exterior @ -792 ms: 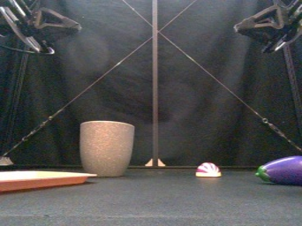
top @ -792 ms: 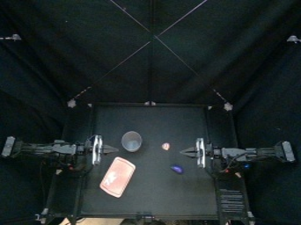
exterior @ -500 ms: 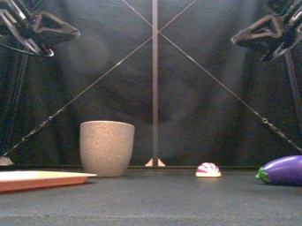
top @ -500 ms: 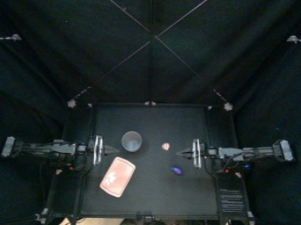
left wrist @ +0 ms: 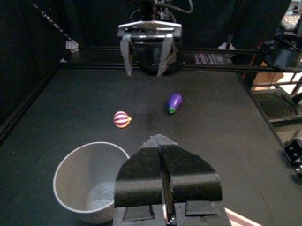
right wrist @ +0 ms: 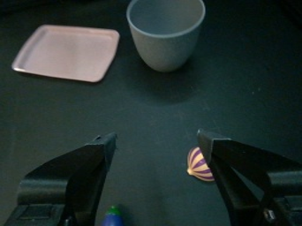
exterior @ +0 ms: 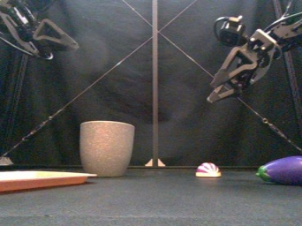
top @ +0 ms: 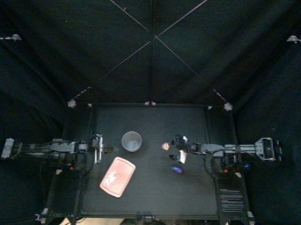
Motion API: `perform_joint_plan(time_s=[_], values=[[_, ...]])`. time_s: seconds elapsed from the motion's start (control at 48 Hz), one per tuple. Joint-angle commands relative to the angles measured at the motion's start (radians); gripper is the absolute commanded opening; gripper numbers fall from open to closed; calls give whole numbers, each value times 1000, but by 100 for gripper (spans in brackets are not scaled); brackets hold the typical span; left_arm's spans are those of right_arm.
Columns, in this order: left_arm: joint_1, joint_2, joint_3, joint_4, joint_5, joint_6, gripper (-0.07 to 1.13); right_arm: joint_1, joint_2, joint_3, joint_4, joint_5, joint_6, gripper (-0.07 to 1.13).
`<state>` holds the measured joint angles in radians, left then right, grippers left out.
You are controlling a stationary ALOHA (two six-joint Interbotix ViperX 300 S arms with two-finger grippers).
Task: Pick the onion then place it in the grey bowl
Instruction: Pick the onion
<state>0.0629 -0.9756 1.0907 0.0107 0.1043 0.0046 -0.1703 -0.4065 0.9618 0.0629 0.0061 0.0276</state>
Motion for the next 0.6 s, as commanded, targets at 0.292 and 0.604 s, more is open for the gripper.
perform_joint_plan(time_s=[0.292,0.604], values=[[2,2,-14,2,-35,2,-1,-74,322,-112,-224,104,5,105],[3,0,18,3,-69,2,-1,-133,393,-172,-293,114,5,105]])
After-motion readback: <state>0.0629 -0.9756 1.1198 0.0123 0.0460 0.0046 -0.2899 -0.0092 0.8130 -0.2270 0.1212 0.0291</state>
